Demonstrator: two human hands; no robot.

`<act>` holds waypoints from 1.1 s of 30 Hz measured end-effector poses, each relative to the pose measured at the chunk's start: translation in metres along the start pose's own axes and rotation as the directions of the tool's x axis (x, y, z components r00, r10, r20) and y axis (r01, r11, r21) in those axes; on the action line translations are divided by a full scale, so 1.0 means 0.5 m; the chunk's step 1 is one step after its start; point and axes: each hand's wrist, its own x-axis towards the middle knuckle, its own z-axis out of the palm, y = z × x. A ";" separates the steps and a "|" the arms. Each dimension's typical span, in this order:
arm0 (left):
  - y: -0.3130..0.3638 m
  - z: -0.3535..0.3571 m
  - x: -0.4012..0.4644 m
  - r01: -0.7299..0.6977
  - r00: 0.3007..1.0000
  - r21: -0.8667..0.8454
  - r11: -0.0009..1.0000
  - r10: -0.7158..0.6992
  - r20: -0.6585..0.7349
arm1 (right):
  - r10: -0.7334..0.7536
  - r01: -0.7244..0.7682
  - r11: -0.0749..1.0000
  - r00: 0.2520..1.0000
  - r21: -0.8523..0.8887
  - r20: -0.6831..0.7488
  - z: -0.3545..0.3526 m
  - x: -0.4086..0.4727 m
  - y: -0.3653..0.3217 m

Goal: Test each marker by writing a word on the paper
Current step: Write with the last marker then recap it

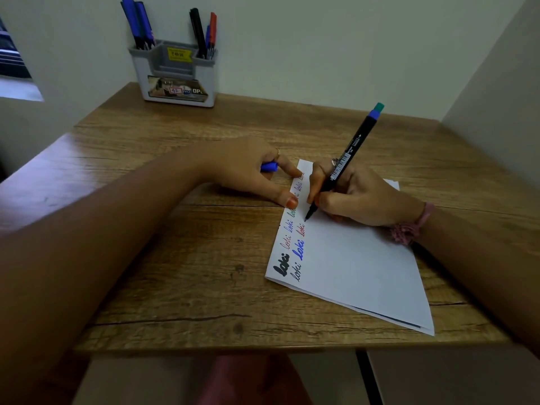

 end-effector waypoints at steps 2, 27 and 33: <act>-0.001 0.001 0.001 -0.005 1.000 0.001 1.000 0.005 0.001 | 0.010 -0.010 1.000 1.000 -0.010 -0.013 0.000 0.001 0.001; 0.000 -0.002 -0.001 -0.034 0.999 0.038 0.999 0.034 -0.008 | 0.033 -0.034 0.999 0.997 -0.023 -0.067 0.005 0.003 -0.004; 0.005 -0.003 -0.002 -0.025 0.999 0.052 0.998 0.026 -0.026 | 0.038 -0.039 0.999 0.998 -0.020 -0.058 0.002 0.004 -0.003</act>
